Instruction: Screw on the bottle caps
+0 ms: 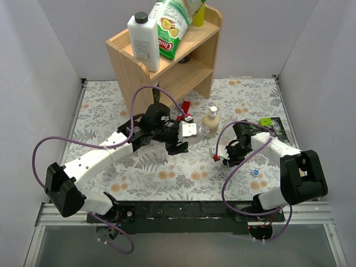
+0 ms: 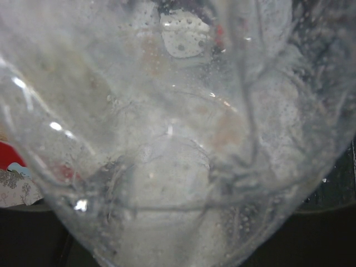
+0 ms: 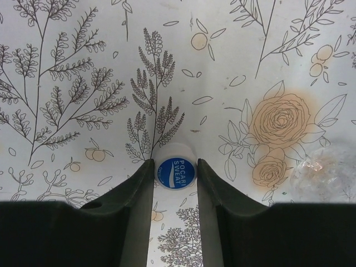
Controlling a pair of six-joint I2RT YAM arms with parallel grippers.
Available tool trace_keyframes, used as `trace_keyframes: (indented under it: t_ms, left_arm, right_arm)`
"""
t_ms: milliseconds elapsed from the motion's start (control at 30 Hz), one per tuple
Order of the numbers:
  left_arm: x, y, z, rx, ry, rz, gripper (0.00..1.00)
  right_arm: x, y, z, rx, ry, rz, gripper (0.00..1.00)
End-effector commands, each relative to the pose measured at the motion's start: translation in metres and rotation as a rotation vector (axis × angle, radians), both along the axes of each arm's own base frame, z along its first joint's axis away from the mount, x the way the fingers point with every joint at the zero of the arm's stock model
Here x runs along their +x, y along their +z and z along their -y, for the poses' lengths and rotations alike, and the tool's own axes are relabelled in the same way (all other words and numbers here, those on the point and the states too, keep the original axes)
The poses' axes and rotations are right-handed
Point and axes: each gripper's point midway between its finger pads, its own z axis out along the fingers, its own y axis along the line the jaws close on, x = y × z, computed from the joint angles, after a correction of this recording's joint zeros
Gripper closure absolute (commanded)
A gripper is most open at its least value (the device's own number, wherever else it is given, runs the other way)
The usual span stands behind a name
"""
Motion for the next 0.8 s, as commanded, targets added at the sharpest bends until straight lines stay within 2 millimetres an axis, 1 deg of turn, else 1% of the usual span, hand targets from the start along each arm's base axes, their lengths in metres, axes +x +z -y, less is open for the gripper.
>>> trace_keyframes:
  t_ms: [0, 67, 100, 133, 167, 200, 233, 267, 300, 333, 367, 400, 433, 467, 500, 533, 567, 600, 633, 700, 767]
  left_arm:
    - [0.005, 0.005, 0.002, -0.028, 0.007, 0.022, 1.00]
    - [0.004, 0.006, 0.003, -0.031, 0.003, 0.023, 1.00]
    - [0.004, 0.005, 0.003, -0.031, 0.002, 0.022, 1.00]
    - [0.004, 0.005, 0.003, -0.029, 0.001, 0.023, 1.00]
    - [0.004, 0.006, 0.002, -0.030, 0.003, 0.027, 1.00]
    - [0.003, 0.005, 0.002, -0.030, 0.001, 0.028, 1.00]
    - [0.003, 0.001, 0.001, -0.022, -0.005, 0.028, 1.00]
    - [0.001, 0.000, 0.000, -0.023, -0.014, 0.030, 1.00]
    - [0.000, -0.003, 0.000, -0.018, -0.020, 0.029, 1.00]
    - [-0.002, -0.006, 0.000, -0.017, -0.035, 0.031, 1.00]
    - [-0.002, -0.009, 0.001, -0.013, -0.039, 0.022, 1.00]
    - [-0.002, -0.010, 0.002, -0.013, -0.042, 0.018, 1.00]
    - [-0.001, -0.010, 0.004, -0.012, -0.063, 0.042, 1.00]
    - [0.000, -0.009, 0.005, -0.014, -0.074, 0.048, 1.00]
    - [0.002, -0.012, 0.007, -0.008, -0.075, 0.051, 1.00]
    - [0.002, -0.012, 0.009, -0.006, -0.082, 0.060, 1.00]
    - [0.006, -0.009, 0.011, -0.005, -0.085, 0.084, 1.00]
    - [0.008, -0.011, 0.012, 0.002, -0.088, 0.088, 1.00]
    - [0.010, -0.010, 0.012, 0.004, -0.086, 0.100, 1.00]
    - [0.014, -0.010, 0.013, 0.010, -0.091, 0.121, 1.00]
    - [0.014, -0.009, 0.015, 0.011, -0.097, 0.128, 1.00]
  right_arm:
    - [-0.014, -0.004, 0.006, -0.020, 0.012, -0.014, 0.71]
    - [-0.016, 0.008, 0.002, 0.007, 0.014, -0.009, 0.75]
    - [-0.027, 0.015, 0.001, 0.016, 0.012, -0.049, 0.76]
    - [-0.027, 0.031, -0.007, 0.069, 0.010, -0.039, 0.77]
    - [-0.020, 0.053, -0.015, 0.111, 0.007, -0.011, 0.79]
    - [-0.023, 0.070, -0.020, 0.145, -0.007, -0.018, 0.80]
    - [-0.037, 0.092, -0.028, 0.210, -0.003, -0.049, 0.80]
    - [-0.032, 0.123, -0.036, 0.263, 0.005, -0.008, 0.82]
    - [-0.036, 0.140, -0.041, 0.302, -0.005, -0.010, 0.83]
    - [-0.047, 0.163, -0.048, 0.371, -0.006, -0.015, 0.84]
    - [-0.043, 0.193, -0.054, 0.423, -0.002, 0.042, 0.85]
    - [-0.044, 0.208, -0.058, 0.460, -0.003, 0.060, 0.86]
    - [-0.050, 0.228, -0.064, 0.518, -0.014, 0.063, 0.87]
    - [-0.048, 0.248, -0.067, 0.556, -0.011, 0.104, 0.89]
    - [-0.047, 0.261, -0.070, 0.587, -0.020, 0.122, 0.89]
    - [-0.051, 0.275, -0.073, 0.627, -0.043, 0.119, 0.91]
    - [-0.046, 0.287, -0.075, 0.657, -0.041, 0.156, 0.91]
    - [-0.046, 0.301, -0.077, 0.683, -0.036, 0.191, 0.91]
    - [-0.048, 0.308, -0.078, 0.705, -0.041, 0.189, 0.92]
    - [-0.046, 0.324, -0.081, 0.744, -0.029, 0.238, 0.92]
    - [-0.047, 0.331, -0.083, 0.771, -0.020, 0.256, 0.92]
